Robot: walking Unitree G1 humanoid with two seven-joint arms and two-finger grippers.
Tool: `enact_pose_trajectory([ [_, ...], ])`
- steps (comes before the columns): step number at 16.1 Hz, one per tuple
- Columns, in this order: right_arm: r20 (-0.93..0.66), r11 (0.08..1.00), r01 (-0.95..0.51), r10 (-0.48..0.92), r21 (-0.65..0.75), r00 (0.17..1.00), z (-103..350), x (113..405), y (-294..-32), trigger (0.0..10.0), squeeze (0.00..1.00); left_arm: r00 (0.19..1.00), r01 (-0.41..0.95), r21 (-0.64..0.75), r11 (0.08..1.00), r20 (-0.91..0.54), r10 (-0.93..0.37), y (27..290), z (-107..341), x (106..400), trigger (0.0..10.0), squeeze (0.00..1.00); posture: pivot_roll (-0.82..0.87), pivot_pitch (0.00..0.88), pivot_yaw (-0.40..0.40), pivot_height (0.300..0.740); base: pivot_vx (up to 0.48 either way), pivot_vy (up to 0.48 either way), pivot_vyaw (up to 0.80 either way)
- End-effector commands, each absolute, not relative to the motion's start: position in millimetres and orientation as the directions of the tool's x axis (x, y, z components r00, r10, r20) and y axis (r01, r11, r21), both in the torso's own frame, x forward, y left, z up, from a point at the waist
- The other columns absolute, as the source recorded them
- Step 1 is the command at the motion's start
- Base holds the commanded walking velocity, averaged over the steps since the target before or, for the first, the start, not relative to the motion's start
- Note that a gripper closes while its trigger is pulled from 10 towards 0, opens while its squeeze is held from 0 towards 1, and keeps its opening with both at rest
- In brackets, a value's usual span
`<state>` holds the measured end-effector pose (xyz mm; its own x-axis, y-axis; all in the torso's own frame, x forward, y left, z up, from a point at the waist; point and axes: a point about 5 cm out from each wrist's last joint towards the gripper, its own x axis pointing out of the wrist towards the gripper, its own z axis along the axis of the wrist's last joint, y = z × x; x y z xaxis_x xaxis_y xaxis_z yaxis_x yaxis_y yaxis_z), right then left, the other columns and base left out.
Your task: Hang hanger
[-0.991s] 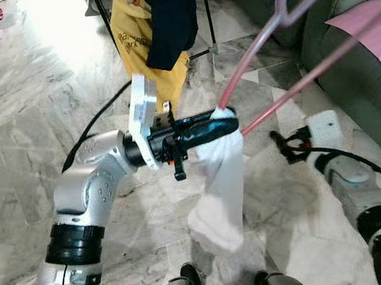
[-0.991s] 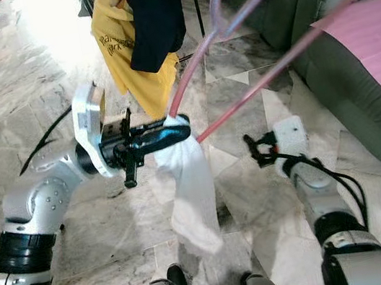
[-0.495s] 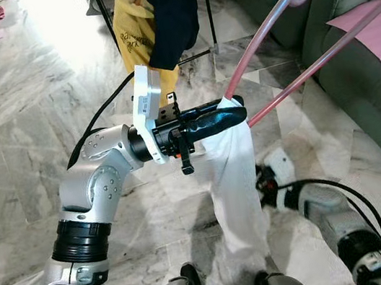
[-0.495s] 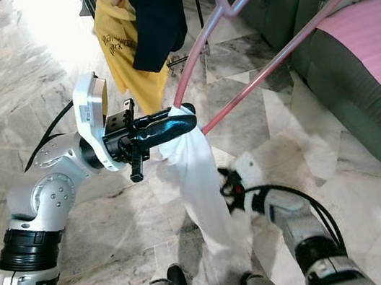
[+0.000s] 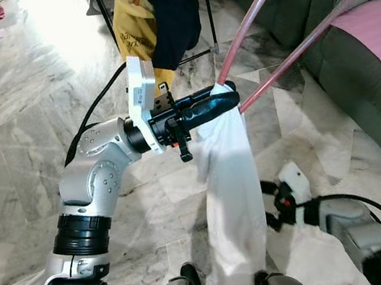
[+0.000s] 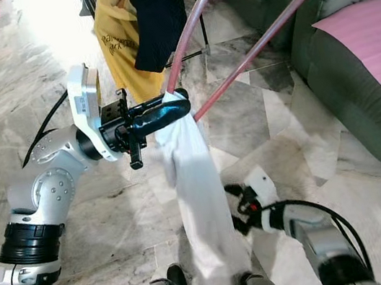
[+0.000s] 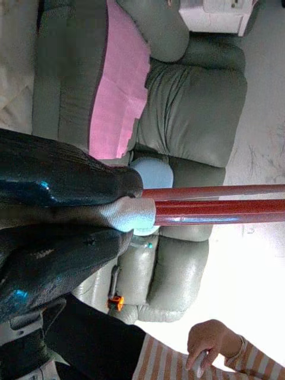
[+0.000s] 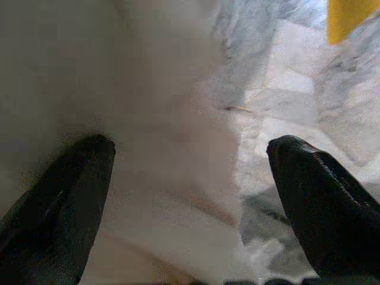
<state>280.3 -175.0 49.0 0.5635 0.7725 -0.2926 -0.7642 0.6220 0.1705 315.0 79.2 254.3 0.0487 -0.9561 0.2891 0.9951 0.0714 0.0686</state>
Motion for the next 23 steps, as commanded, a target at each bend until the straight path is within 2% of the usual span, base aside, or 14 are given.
enact_pose_trajectory([
  [1, -0.280, 0.580, -0.789, 0.806, 0.199, 0.522, 49.2, 276.2, -167.5, 10.0, 0.00, 0.035, 0.991, 0.114, 0.072, 0.292, -0.956, 81.1, 262.2, 314.3, 10.0, 0.00, -0.03, 0.223, 0.070, 0.740, 0.000, 0.000, 0.00],
  [3, -0.274, 0.557, -0.806, 0.822, 0.203, 0.499, 51.0, 275.6, -161.5, 10.0, 0.00, 0.025, 0.991, 0.120, 0.062, 0.289, -0.957, 79.4, 262.3, 313.7, 10.0, 0.00, -0.03, 0.221, 0.074, 0.740, 0.000, 0.000, 0.00],
  [5, -0.276, 0.583, -0.792, 0.803, 0.183, 0.528, 51.8, 281.8, -158.1, 10.0, 0.00, -0.003, 0.992, 0.121, 0.034, 0.297, -0.955, 76.7, 265.7, 310.0, 10.0, 0.00, -0.03, 0.223, 0.077, 0.740, 0.000, 0.000, 0.00],
  [7, -0.297, 0.687, -0.720, 0.710, 0.098, 0.638, 52.9, 297.6, -162.2, 10.0, 0.00, -0.061, 0.993, 0.111, -0.029, 0.302, -0.951, 75.0, 270.6, 302.0, 10.0, 0.00, -0.03, 0.226, 0.081, 0.740, 0.000, 0.000, 0.00],
  [8, -0.280, 0.725, -0.686, 0.672, 0.063, 0.685, 56.0, 304.2, -164.7, 5.6, 0.00, -0.086, 0.993, 0.102, -0.056, 0.313, -0.946, 74.8, 273.4, 298.2, 10.0, 0.00, -0.03, 0.226, 0.081, 0.740, 0.000, 0.000, 0.00],
  [9, -0.269, 0.747, -0.663, 0.651, 0.056, 0.710, 57.7, 307.9, -165.8, 4.7, 0.00, -0.094, 0.993, 0.098, -0.065, 0.324, -0.942, 74.8, 275.5, 296.5, 10.0, 0.00, -0.02, 0.228, 0.086, 0.740, 0.000, 0.000, 0.00],
  [10, -0.255, 0.765, -0.642, 0.631, 0.050, 0.733, 59.6, 312.2, -166.6, 0.0, 0.00, -0.108, 0.992, 0.091, -0.082, 0.333, -0.937, 74.5, 277.8, 293.7, 10.0, 0.00, -0.02, 0.228, 0.083, 0.740, 0.000, 0.000, 0.00],
  [13, -0.211, 0.817, -0.576, 0.570, 0.042, 0.794, 66.9, 325.8, -165.9, 0.0, 0.00, -0.127, 0.991, 0.082, -0.105, 0.349, -0.928, 72.6, 281.4, 286.6, 10.0, 0.00, -0.01, 0.228, 0.078, 0.740, 0.000, 0.000, 0.00],
  [23, -0.221, 0.823, -0.560, 0.566, 0.095, 0.794, 49.0, 316.2, -162.5, 0.0, 0.00, -0.089, 0.995, 0.075, -0.065, 0.388, -0.918, 71.1, 286.3, 289.4, 10.0, 0.00, -0.02, 0.230, 0.078, 0.740, 0.000, 0.000, 0.00],
])
